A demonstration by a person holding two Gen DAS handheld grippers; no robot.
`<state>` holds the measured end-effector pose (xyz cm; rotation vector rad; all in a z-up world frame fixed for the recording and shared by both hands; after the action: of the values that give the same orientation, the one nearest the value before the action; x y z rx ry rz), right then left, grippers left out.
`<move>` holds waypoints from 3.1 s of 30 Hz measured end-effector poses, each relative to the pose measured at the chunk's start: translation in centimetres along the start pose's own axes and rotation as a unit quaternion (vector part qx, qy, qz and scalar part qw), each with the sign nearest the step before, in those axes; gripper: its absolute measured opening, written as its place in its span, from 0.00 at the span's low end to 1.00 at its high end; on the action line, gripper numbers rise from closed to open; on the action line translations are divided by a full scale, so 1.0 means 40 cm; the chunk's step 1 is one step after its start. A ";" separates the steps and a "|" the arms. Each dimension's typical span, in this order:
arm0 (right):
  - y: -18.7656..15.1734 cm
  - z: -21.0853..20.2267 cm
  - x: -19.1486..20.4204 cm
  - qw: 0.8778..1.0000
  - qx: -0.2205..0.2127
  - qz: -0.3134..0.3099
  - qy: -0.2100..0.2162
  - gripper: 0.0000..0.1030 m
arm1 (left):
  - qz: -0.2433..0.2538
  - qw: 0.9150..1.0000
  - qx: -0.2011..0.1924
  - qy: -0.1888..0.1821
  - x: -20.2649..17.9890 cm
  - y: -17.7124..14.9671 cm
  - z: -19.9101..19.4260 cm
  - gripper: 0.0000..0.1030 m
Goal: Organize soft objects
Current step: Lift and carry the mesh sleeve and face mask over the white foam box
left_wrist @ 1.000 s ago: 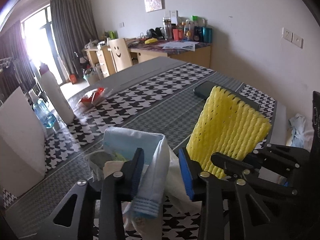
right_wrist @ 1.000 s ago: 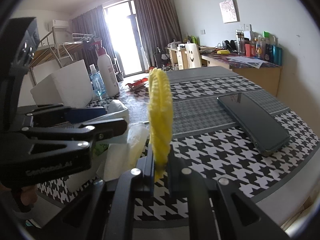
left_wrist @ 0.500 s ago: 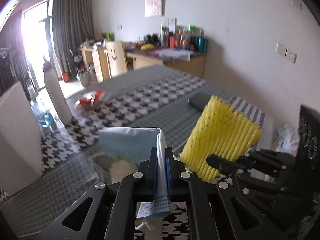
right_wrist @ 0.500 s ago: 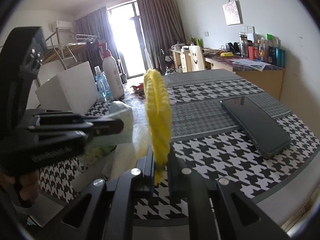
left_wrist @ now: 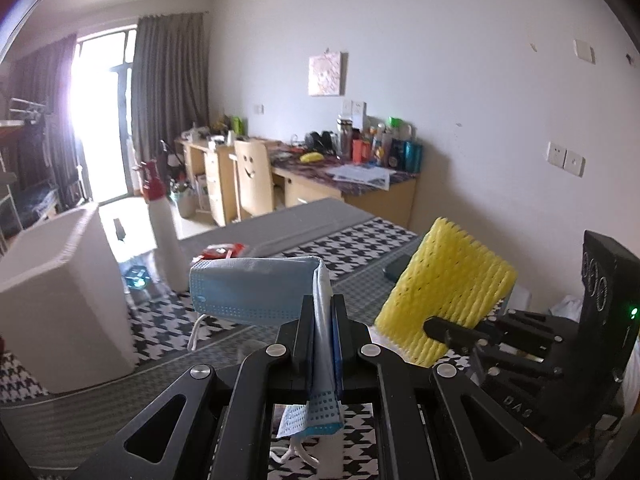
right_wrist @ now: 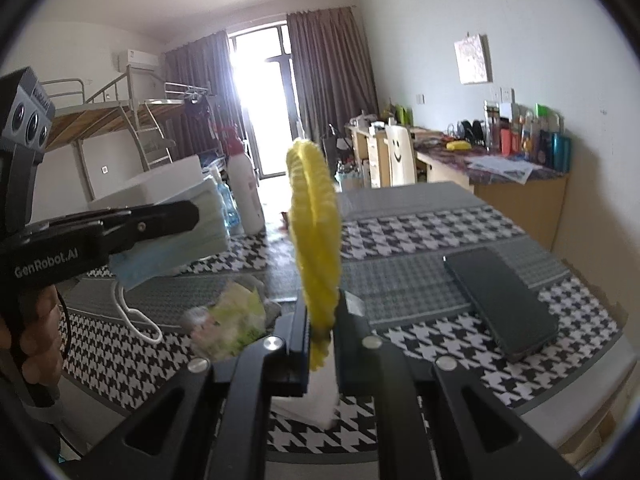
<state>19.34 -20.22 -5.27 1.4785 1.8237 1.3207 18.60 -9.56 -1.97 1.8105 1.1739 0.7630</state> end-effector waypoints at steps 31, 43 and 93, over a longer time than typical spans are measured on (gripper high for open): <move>0.112 0.040 0.201 0.997 -0.011 -0.047 0.052 0.12 | -0.026 0.996 -0.030 0.082 0.190 0.031 -0.114 0.07; 0.158 0.073 0.244 0.996 -0.011 -0.059 0.065 0.12 | -0.032 0.993 -0.042 0.102 0.255 0.056 -0.143 0.07; 0.348 0.244 0.467 0.986 -0.007 -0.136 0.100 0.12 | -0.086 0.970 -0.055 0.222 0.590 0.122 -0.157 0.07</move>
<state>27.95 0.36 6.55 1.0742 2.0507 1.3797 24.44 13.14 6.50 1.4619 1.5194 1.1433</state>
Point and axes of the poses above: each gripper's, at about its wrist camera, not at the fingertips, and z roughly the way its jaws point, x to its left, y to its top, the point moved 8 cm from there along z, roughly the way its jaws point, and after that the axes turned 6 degrees about z, right-handed, at the moved point
